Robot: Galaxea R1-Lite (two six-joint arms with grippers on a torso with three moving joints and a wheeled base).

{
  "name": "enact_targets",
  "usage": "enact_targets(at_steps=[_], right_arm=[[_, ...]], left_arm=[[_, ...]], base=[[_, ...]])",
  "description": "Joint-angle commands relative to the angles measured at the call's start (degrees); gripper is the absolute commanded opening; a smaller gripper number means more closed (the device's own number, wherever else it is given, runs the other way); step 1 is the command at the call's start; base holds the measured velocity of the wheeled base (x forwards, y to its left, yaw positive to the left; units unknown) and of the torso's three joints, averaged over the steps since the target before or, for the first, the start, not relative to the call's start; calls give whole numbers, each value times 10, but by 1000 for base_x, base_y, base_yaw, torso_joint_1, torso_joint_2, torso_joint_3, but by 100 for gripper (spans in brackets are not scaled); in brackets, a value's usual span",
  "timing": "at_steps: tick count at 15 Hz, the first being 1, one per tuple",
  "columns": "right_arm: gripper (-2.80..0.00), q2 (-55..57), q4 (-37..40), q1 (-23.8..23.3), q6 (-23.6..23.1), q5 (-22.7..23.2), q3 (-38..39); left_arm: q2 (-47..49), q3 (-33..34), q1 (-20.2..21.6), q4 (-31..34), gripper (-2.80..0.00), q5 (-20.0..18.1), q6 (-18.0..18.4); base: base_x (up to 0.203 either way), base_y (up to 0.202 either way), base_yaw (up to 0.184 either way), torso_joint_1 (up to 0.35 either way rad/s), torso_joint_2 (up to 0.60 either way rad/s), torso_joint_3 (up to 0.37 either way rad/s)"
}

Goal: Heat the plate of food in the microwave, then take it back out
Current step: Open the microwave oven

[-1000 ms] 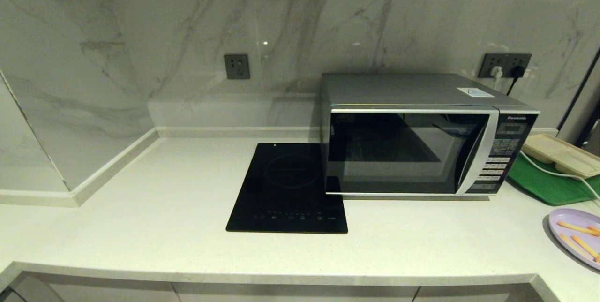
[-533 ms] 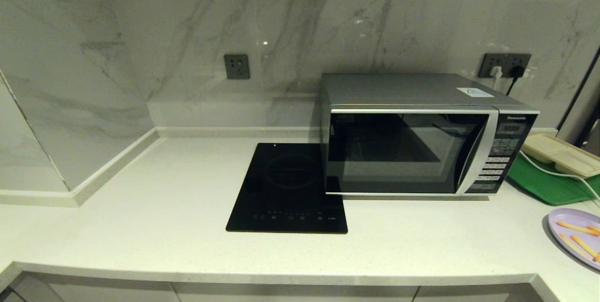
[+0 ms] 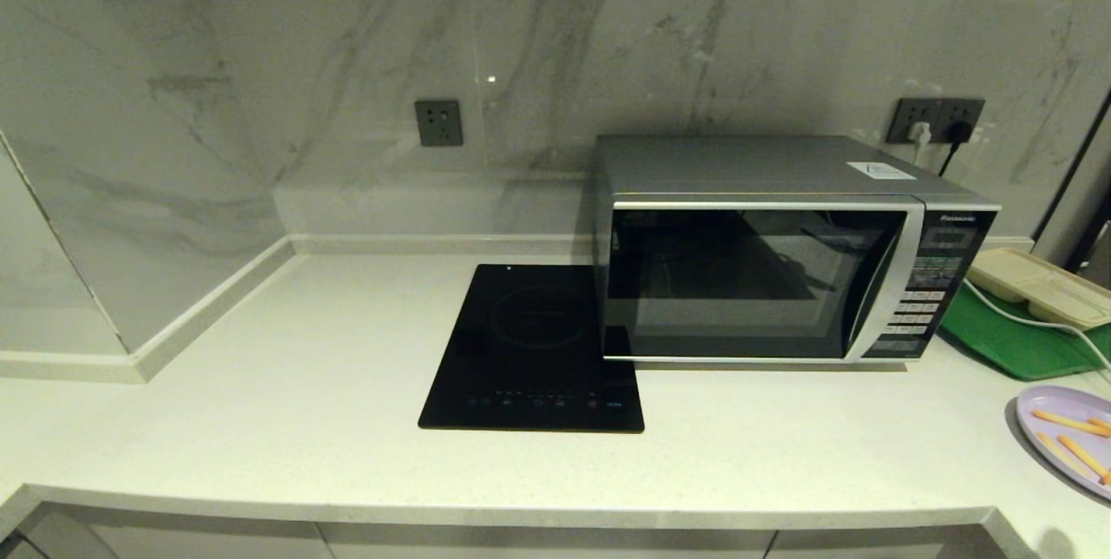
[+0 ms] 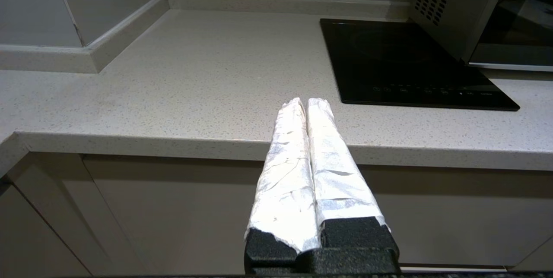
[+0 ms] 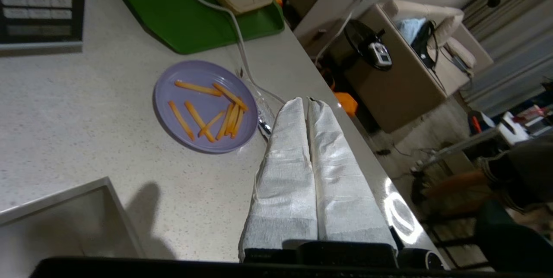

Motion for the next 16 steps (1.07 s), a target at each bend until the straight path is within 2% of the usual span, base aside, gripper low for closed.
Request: enact_targets(at_steps=[1,3,4,8,10,12,16], right_arm=[[-280,145,-50,-3,-5,-12,-14],[-280,241,-173,0,1,-32,-14],[-280,291,-243,10,9,-55,-8],[-280,502,-505,84,70,-203,24],[-280,569,-617,151,101,-275,29],[-280,580,-660,201,114,-300,31],[-280,570,-656,209,128,-301,59]], left_arm=[[0,0,0,0,-280,1,0],[0,0,0,0,-280,1,0],[0,0,0,0,-280,1,0],[0,0,0,0,-280,0,0],[0,0,0,0,-280,0,0],[0,0,0,0,-280,1,0],[0,-1,0,0,-280,0,0]], base=[[0,0,0,0,0,0],[0,0,0,0,0,0],[0,0,0,0,0,0],[0,0,0,0,0,0],[0,0,0,0,0,0],[0,0,0,0,0,0],[0,0,0,0,0,0]])
